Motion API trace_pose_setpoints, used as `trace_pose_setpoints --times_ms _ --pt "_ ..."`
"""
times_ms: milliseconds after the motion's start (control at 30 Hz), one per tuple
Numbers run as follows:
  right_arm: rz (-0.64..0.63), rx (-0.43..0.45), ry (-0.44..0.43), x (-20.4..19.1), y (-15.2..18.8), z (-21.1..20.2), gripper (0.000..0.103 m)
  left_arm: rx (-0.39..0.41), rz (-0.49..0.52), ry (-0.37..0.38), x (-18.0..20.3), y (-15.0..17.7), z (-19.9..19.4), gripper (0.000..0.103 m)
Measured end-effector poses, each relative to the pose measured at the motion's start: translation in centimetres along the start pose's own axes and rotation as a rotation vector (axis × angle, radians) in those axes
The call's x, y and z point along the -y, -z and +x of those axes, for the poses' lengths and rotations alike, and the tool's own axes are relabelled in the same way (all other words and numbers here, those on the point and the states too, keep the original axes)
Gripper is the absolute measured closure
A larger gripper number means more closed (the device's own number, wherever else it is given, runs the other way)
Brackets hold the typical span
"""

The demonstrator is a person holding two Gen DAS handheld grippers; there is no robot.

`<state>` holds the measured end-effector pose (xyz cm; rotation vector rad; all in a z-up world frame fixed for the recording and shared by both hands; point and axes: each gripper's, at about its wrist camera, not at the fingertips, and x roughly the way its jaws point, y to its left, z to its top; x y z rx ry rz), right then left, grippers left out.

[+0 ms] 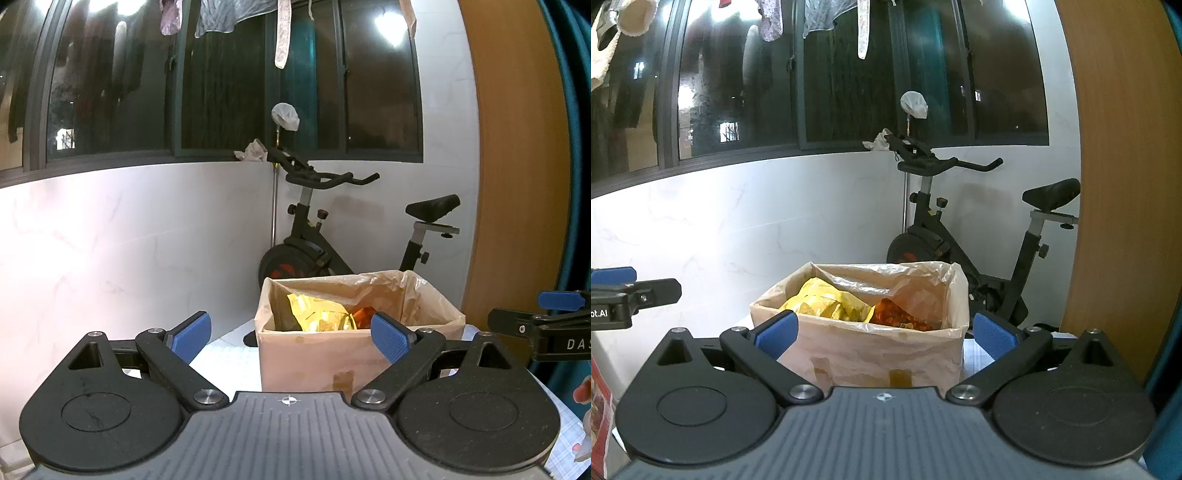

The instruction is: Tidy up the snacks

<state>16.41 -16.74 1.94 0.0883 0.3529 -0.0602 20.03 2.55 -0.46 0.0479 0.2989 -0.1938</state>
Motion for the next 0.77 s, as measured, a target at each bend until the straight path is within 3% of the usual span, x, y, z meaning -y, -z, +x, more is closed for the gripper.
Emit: trace_pose_setpoints --times_ms 767 --pt "-0.002 -0.008 -0.002 -0.18 0.03 0.09 0.0 -0.007 -0.009 -0.028 0.22 -0.11 0.07 0.008"
